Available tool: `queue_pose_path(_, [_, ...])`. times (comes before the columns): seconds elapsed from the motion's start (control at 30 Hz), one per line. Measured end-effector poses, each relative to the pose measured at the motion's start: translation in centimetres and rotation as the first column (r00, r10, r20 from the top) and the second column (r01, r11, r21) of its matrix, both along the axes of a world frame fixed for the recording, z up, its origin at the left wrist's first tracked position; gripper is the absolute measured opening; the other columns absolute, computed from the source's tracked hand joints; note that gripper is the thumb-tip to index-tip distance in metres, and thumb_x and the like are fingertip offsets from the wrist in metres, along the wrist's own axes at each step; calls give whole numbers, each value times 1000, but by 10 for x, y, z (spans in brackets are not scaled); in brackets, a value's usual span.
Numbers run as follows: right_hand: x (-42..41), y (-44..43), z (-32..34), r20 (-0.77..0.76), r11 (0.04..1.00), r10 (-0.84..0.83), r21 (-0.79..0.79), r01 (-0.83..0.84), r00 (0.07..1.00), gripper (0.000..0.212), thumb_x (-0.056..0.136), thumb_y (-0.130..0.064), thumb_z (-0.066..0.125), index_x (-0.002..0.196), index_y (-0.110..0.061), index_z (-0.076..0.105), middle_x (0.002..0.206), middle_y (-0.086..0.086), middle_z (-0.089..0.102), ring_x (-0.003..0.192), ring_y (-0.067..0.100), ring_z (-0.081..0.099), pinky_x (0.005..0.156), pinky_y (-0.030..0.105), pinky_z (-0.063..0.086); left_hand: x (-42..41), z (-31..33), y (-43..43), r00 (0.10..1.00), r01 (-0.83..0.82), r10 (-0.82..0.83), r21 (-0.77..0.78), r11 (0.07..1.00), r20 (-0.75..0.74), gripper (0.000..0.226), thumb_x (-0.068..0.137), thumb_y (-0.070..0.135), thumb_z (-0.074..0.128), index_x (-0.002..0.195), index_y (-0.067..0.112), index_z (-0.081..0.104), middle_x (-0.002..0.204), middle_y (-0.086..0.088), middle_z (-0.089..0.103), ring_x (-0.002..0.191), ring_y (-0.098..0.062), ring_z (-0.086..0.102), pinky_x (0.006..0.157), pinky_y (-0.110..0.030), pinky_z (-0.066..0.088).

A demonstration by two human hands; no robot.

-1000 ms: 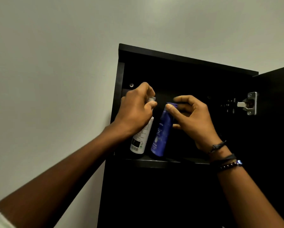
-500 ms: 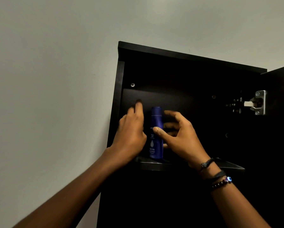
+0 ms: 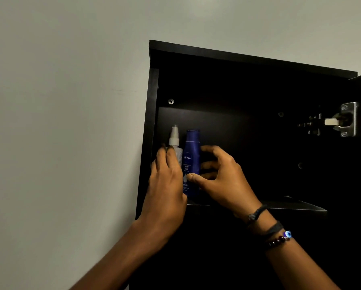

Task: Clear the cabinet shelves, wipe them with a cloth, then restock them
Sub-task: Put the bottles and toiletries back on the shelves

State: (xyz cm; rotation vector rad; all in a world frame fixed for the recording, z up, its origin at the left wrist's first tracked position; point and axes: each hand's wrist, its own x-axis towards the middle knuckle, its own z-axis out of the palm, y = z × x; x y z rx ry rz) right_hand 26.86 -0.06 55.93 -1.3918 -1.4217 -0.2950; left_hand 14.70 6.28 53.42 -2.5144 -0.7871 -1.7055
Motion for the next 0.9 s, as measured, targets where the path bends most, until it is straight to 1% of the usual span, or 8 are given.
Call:
queue_pose_path(0.07, [-3,3,0,9,1000,-5,-3,5,1000,70,70,-22,83,129,-30,46,83,-24,53,72,-9,58,54,2,47,0,-1,0,1000,-7,7,5,1000,10,75,80,8,70,139,13,25,146,-7,24,130,-23,36,103,-31,41])
queue_pose_path(0.23, [-8,9,0,9,999,5,-35,-5,1000,72,73,-18,81,133,-30,44,86,-22,52,76,-8,57,56,0,46,-2,-6,-3,1000,12,-12,-12,1000,-11,67,83,3,62,140,12,29,148,-8,22,132,-24,34,108,-33,40])
queue_pose_path(0.37, [-12,13,-2,29,999,-28,-41,29,999,72,72,-17,81,133,-28,45,86,-21,55,78,-7,59,59,3,48,-5,-8,-6,999,25,-26,-33,999,-28,64,83,-3,54,140,12,29,148,-10,20,134,-26,30,109,-32,36])
queue_pose_path(0.47, [-13,15,-1,48,997,-57,-56,60,997,72,71,-21,82,133,-27,46,85,-20,54,79,-7,58,59,6,48,-6,-10,-7,999,21,-24,-59,998,-46,64,84,-3,52,141,12,27,150,-12,17,136,-27,27,110,-32,32])
queue_pose_path(0.57, [-14,14,-2,50,996,-74,-55,77,996,71,71,-24,82,132,-26,47,83,-20,55,78,-7,58,58,2,47,-6,-11,-8,998,33,-37,-80,996,-52,62,86,-2,51,142,10,26,151,-12,15,138,-28,26,112,-33,33])
queue_pose_path(0.73, [-8,3,-8,-15,995,-96,-8,96,995,63,72,-30,81,127,-28,51,88,-13,65,77,-6,63,60,5,50,-9,-13,-9,996,86,-86,-56,995,-1,57,90,3,47,143,8,27,152,-11,17,135,-30,33,109,-35,36])
queue_pose_path(0.8, [-9,-6,-12,-35,994,-104,18,105,994,59,75,-32,79,127,-27,52,91,-11,67,78,-4,65,65,9,52,-12,-16,-10,993,112,-112,-23,993,23,57,91,4,44,145,8,25,154,-11,17,137,-28,30,111,-35,33])
queue_pose_path(0.9, [-14,-23,-23,19,984,-178,35,177,984,53,80,-37,73,128,-30,51,103,-10,67,93,1,65,84,26,55,-15,-25,-15,989,135,-137,48,990,56,52,94,7,39,145,7,27,155,-12,19,142,-25,23,115,-29,22])
